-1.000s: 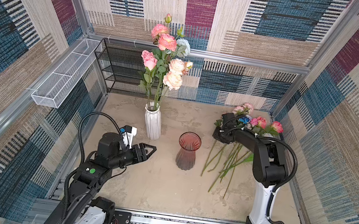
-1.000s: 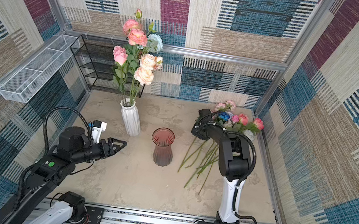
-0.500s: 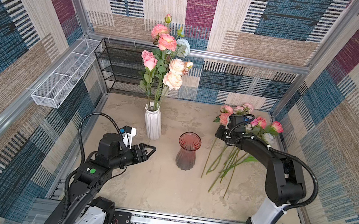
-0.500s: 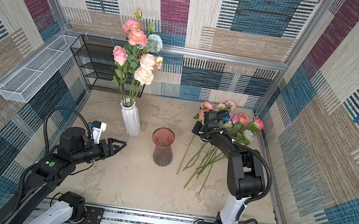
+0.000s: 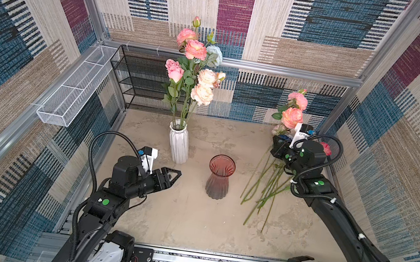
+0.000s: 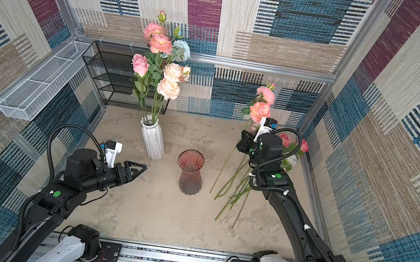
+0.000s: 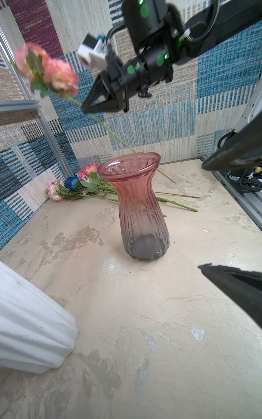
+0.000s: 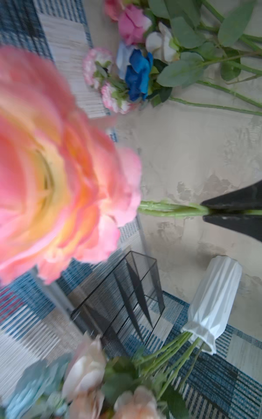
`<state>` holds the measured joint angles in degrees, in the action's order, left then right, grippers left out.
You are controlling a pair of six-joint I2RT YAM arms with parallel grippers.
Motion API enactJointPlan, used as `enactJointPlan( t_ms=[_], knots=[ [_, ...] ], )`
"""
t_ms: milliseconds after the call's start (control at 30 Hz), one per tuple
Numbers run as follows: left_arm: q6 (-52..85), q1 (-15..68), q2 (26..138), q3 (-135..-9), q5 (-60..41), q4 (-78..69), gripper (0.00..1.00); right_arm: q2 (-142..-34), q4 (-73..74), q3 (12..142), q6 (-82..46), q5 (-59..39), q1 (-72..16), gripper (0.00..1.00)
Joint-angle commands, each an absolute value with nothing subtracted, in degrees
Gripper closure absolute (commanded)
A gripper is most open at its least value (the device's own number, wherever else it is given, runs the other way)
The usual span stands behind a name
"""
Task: Arrange the flowers into the vase
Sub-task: 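Lift the pink rose and carry it over the red glass vase with the right gripper, then lower the pink rose stem into the red glass vase and open the right gripper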
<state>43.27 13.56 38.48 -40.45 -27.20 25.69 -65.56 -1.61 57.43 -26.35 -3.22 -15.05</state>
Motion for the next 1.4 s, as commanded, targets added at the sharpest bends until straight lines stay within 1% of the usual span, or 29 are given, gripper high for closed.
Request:
enactJointPlan(
  t_ms=[0,133,200,300,367,467,600,700,767,933,1100,1233,1367],
  knots=[
    [42.1,13.5,38.3,-40.9,-26.6,26.6,0.33,-61.4,-0.3,58.2,-24.3,-2.2,-15.4,1.0],
    [42.5,13.5,38.2,-40.7,-26.8,26.3,0.33,-59.0,0.9,61.6,-22.7,-6.6,-17.4,1.0],
    [42.6,13.5,38.2,-40.6,-27.0,26.3,0.33,-58.3,3.0,63.1,-21.3,-7.2,-20.2,1.0],
    [42.9,13.5,38.1,-40.7,-27.0,26.3,0.33,-59.6,5.5,67.6,-16.5,-4.1,-27.8,1.0],
    [43.1,13.5,38.0,-40.8,-27.1,26.2,0.33,-62.5,6.9,71.3,-13.6,-2.3,-32.1,1.0],
    [43.5,13.5,38.0,-40.8,-27.2,26.1,0.33,-66.9,9.3,74.7,-11.4,-0.6,-34.6,1.0],
    [43.9,13.5,37.9,-40.8,-27.5,25.9,0.33,-71.6,15.8,75.7,-7.0,2.6,-37.4,1.0],
    [44.3,13.5,38.0,-40.7,-27.7,25.5,0.33,-74.7,20.8,74.4,-5.2,3.8,-38.6,1.0],
    [44.6,13.5,37.9,-40.6,-27.9,25.2,0.33,-76.2,21.3,73.3,-5.3,3.9,-39.1,1.0],
    [45.2,13.5,37.7,-40.0,-28.7,23.7,0.33,-74.9,25.2,63.4,-7.8,2.8,-40.9,1.0],
    [45.4,13.5,38.4,-39.3,-29.6,22.0,0.33,-74.5,22.0,59.3,-12.0,0.1,-41.5,1.0],
    [45.5,13.5,38.9,-39.1,-30.1,21.1,0.33,-74.1,18.1,56.6,-16.1,-0.7,-41.7,0.93],
    [45.0,13.5,39.2,-39.3,-30.6,21.1,0.33,-74.3,12.0,57.4,-18.3,-2.8,-41.7,0.81]
  ],
)
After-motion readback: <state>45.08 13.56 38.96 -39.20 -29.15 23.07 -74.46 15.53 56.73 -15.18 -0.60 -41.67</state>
